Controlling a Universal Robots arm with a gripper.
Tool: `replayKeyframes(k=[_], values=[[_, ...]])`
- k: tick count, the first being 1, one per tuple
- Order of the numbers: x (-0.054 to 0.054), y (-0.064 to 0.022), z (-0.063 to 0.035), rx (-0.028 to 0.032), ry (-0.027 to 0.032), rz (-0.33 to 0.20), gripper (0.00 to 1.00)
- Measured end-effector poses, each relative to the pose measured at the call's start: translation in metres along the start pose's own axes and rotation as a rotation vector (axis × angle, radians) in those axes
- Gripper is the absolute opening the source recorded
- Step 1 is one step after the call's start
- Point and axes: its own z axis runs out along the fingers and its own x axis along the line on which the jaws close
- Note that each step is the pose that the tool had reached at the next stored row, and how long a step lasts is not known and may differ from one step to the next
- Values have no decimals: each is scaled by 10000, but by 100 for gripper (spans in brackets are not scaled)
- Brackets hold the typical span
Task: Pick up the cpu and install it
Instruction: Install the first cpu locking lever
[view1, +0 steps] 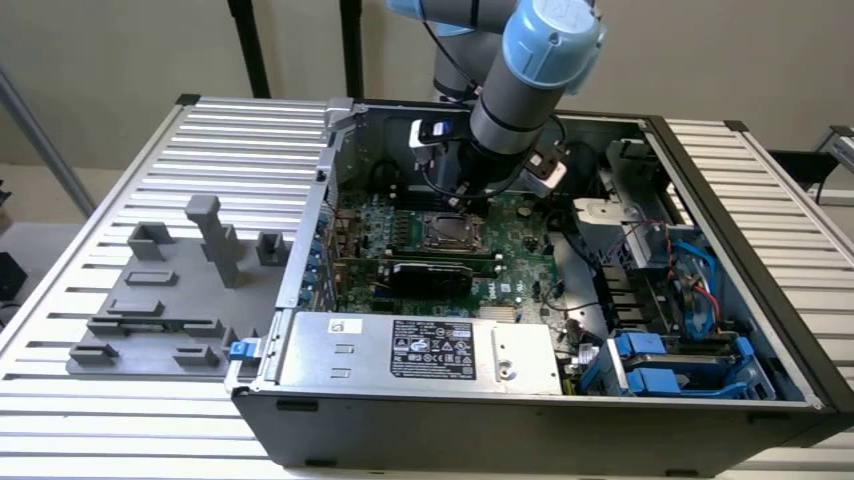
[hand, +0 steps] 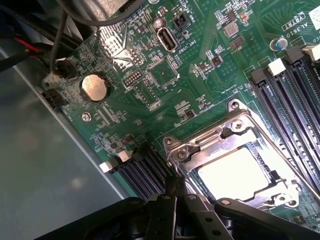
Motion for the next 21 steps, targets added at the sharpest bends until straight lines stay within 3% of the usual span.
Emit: replayKeyframes(k=[7, 16, 21], values=[[-3, 1, 0, 88, 222, -107, 11], [-28, 18, -9, 96, 235, -112, 11], [-44, 32, 4, 71, 305, -140, 11]])
